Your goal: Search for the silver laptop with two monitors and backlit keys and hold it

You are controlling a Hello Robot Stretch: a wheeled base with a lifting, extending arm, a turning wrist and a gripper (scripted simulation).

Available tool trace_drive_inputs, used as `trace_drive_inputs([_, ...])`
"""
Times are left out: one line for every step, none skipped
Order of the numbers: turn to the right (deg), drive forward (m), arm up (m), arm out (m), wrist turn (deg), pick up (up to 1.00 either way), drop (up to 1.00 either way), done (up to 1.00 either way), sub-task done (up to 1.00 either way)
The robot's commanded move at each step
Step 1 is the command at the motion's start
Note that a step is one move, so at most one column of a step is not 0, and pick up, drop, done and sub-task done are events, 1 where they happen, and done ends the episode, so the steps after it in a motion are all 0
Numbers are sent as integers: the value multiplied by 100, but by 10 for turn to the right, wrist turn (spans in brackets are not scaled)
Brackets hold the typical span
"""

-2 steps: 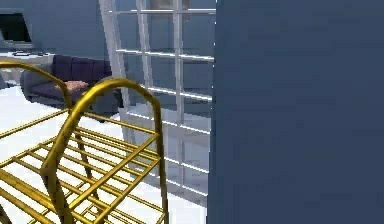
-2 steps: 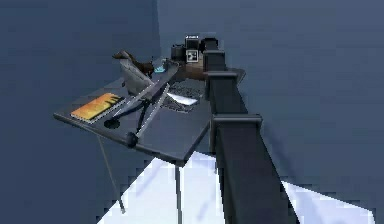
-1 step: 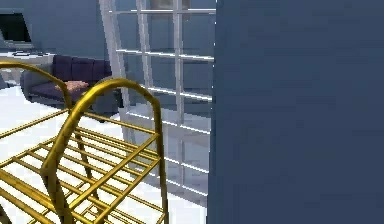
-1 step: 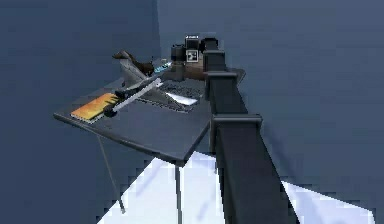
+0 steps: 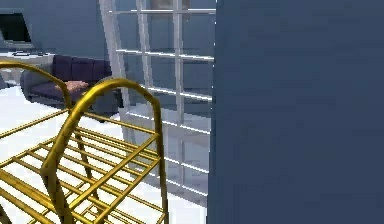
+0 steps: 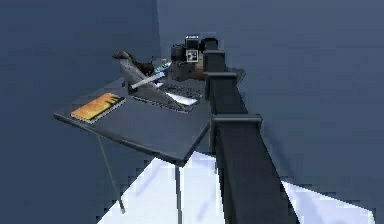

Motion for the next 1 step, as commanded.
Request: trace_drive_inputs([0,0,0,0,450,0,0,0,0])
